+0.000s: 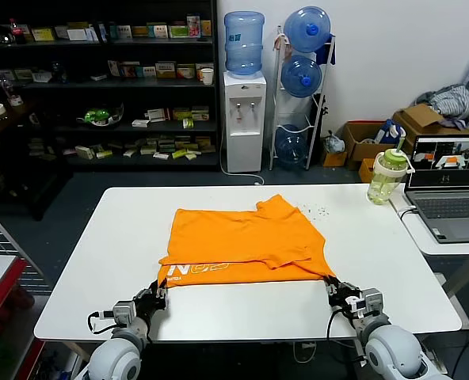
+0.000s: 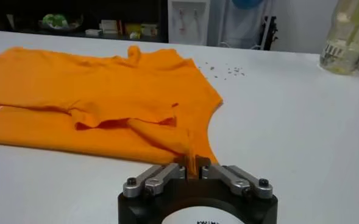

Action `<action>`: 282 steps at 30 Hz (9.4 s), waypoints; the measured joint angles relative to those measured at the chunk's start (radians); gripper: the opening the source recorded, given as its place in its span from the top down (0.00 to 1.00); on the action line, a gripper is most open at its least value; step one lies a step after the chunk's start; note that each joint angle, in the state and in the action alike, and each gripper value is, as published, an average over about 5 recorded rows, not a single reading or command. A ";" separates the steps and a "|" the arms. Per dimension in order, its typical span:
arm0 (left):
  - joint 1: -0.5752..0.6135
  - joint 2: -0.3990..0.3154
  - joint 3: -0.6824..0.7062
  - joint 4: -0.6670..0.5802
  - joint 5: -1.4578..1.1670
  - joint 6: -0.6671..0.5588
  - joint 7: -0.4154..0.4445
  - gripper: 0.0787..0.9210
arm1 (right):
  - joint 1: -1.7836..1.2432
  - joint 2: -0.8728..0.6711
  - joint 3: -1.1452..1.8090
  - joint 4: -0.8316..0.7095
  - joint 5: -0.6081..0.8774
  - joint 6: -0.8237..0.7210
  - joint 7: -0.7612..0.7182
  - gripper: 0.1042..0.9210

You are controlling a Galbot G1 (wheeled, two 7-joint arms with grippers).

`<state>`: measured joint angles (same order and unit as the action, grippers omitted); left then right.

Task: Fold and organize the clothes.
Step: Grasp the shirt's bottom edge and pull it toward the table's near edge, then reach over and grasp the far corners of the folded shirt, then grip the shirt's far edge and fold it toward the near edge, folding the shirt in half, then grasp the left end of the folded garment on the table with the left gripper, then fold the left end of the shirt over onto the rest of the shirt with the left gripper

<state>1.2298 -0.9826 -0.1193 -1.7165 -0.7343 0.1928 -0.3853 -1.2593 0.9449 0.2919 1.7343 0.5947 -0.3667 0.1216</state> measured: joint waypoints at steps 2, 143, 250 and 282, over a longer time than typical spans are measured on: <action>0.002 0.000 -0.001 -0.001 0.003 0.000 0.000 0.90 | -0.004 -0.002 0.002 0.005 0.004 -0.001 0.003 0.98; -0.534 -0.046 0.230 0.388 -0.122 0.048 0.128 0.99 | 0.631 0.187 -0.306 -0.448 0.205 -0.146 0.092 0.98; 0.063 0.146 0.059 -0.154 -0.071 0.070 -0.017 0.74 | -0.090 -0.185 0.044 0.387 0.373 -0.281 0.266 0.12; 0.302 0.455 -0.282 -0.211 -0.184 0.051 0.004 0.92 | -0.062 -0.140 0.021 0.393 0.331 -0.264 0.238 0.12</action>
<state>1.5314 -0.5281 -0.4017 -1.9278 -0.9185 0.2440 -0.3810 -1.3217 0.8044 0.3134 2.1275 0.9260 -0.6306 0.3593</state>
